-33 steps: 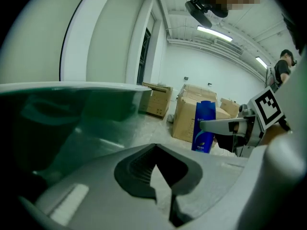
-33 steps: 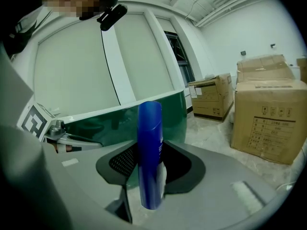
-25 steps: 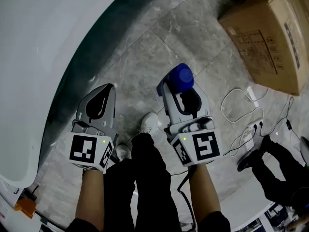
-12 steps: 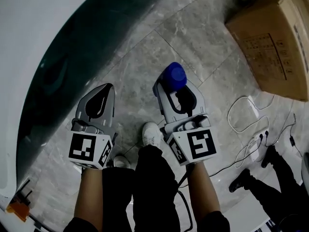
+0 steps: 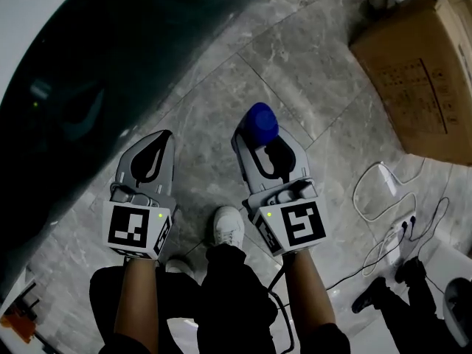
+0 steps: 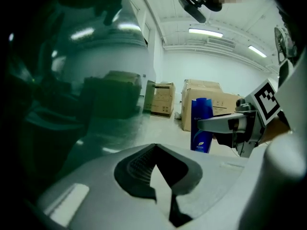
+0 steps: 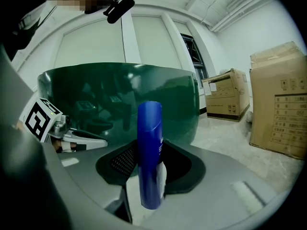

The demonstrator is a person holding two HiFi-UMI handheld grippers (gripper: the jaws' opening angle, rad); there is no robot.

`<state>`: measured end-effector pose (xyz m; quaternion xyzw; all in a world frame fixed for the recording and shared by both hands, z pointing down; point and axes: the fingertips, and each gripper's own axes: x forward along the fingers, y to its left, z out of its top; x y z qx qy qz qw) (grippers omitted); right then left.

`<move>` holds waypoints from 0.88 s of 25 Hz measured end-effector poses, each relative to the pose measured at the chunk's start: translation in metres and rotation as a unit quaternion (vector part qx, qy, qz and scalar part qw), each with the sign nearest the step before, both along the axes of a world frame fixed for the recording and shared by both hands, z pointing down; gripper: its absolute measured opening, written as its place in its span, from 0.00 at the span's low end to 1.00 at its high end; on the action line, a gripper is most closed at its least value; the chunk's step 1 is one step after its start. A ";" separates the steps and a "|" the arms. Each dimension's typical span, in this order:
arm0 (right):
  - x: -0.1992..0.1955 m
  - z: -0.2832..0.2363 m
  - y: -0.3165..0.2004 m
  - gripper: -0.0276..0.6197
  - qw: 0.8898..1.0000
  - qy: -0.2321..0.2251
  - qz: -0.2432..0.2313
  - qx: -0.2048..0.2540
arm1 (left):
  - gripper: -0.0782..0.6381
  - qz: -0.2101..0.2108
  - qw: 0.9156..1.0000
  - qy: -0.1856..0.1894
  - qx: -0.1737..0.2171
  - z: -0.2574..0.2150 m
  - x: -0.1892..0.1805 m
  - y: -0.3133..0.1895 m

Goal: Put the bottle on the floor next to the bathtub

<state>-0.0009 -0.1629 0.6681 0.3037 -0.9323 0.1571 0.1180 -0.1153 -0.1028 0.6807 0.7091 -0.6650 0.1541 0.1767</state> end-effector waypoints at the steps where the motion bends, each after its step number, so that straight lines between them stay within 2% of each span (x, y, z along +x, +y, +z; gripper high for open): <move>1: 0.001 0.008 -0.001 0.32 1.000 0.005 0.002 -0.004 | 0.11 0.000 1.000 0.000 0.005 0.006 0.000 -0.002; 4: 0.000 0.024 -0.002 0.32 1.000 0.003 0.006 0.008 | 0.11 -0.005 1.000 0.004 0.011 0.022 -0.001 -0.004; 9: -0.004 0.044 -0.006 0.32 0.999 -0.026 0.010 0.035 | 0.11 0.003 1.000 -0.015 0.021 0.048 -0.006 0.001; 14: -0.006 0.063 -0.004 0.32 0.999 -0.030 0.005 0.042 | 0.11 -0.007 0.999 -0.026 0.033 0.062 -0.017 0.004; 17: -0.011 0.075 -0.003 0.32 0.998 -0.027 -0.001 0.051 | 0.11 -0.014 0.999 -0.015 0.044 0.068 -0.022 0.002; 22: -0.022 0.088 0.000 0.32 0.998 -0.021 -0.017 0.062 | 0.11 -0.006 0.998 -0.027 0.049 0.084 -0.027 0.005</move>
